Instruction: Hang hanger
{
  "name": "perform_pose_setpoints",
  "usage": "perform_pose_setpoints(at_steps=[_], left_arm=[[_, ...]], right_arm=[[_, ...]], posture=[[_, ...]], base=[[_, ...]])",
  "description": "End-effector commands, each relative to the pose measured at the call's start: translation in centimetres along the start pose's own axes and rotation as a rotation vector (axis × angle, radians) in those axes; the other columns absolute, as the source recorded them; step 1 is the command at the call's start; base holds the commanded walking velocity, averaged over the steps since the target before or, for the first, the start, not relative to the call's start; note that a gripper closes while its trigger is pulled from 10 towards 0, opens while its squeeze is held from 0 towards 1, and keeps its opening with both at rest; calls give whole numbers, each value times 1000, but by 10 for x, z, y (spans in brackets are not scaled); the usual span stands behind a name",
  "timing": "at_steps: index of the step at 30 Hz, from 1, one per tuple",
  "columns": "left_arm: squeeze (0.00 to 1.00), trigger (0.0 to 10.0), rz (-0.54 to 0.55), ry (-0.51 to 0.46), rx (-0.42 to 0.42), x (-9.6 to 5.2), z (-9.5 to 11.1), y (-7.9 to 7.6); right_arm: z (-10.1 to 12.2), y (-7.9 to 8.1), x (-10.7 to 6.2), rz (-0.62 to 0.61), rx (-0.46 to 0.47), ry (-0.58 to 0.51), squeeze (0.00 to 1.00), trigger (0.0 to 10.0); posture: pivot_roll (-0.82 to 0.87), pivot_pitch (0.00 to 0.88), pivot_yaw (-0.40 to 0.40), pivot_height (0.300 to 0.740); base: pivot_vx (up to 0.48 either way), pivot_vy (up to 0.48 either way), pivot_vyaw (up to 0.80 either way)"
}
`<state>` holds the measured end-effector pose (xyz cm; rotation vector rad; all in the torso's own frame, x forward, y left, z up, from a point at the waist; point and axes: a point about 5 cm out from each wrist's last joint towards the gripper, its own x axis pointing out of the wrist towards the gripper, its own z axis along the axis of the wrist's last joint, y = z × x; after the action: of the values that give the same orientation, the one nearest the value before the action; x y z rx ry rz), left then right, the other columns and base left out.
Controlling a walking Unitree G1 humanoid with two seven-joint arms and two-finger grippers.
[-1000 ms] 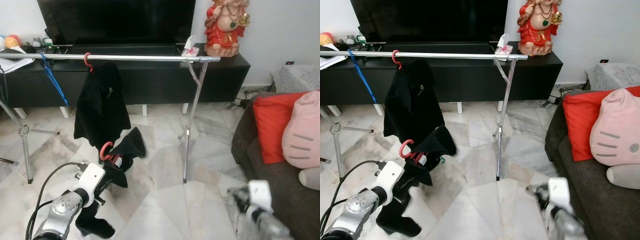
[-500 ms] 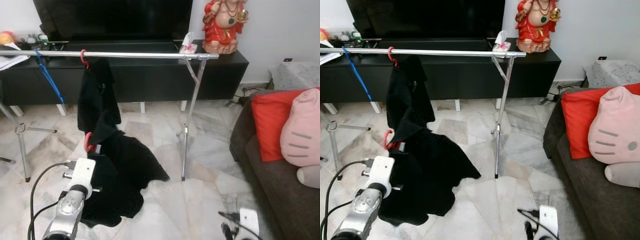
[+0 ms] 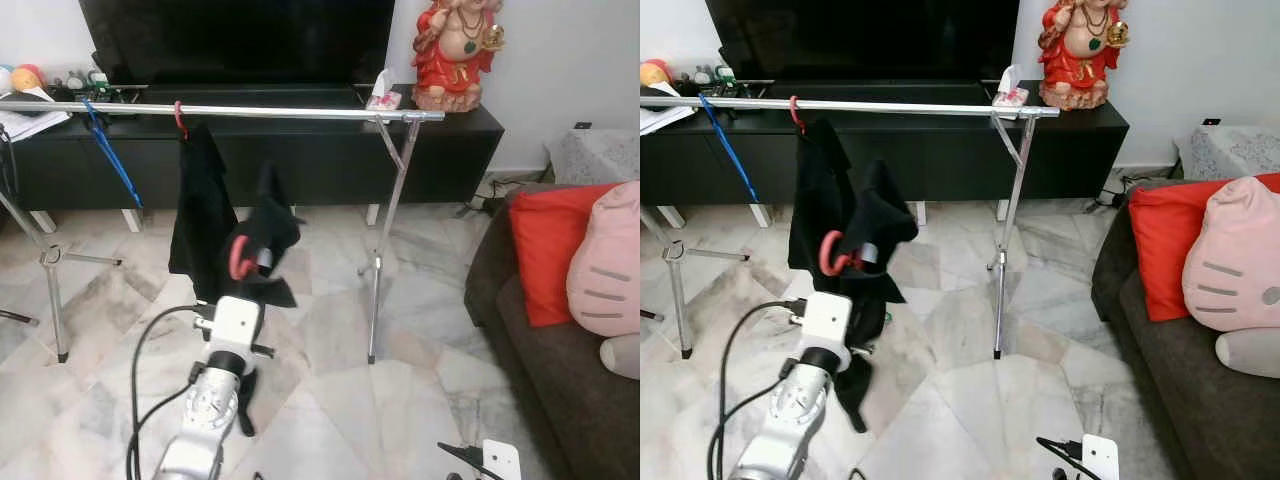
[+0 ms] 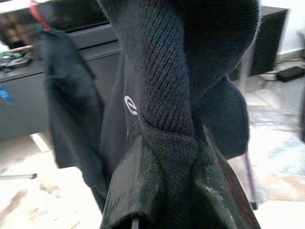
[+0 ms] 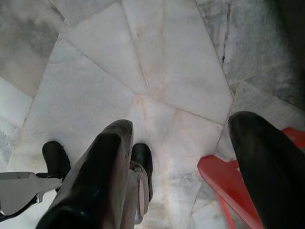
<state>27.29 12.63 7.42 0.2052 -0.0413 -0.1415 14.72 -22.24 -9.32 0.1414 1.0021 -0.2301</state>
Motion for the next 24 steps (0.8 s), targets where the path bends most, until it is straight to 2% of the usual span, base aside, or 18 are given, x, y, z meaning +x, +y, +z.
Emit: perform_pose_setpoints(at_steps=[1,13,24], left_arm=[[0,10000,-10,-24,25,-1,7,2],[0,10000,14,9,67,-5,6,20],[0,10000,2,19,57,-5,5,17]], right_arm=[[-5,1,-1,-1,21,11,0,10000],[-6,5,-1,6,34,5,0,10000],[-8,3,-1,4,33,9,0,10000]], posture=[[-41,0,-5,740],[-38,0,2,740],[-35,0,-6,740]], base=[[0,409,0],[0,401,0],[0,388,0]])
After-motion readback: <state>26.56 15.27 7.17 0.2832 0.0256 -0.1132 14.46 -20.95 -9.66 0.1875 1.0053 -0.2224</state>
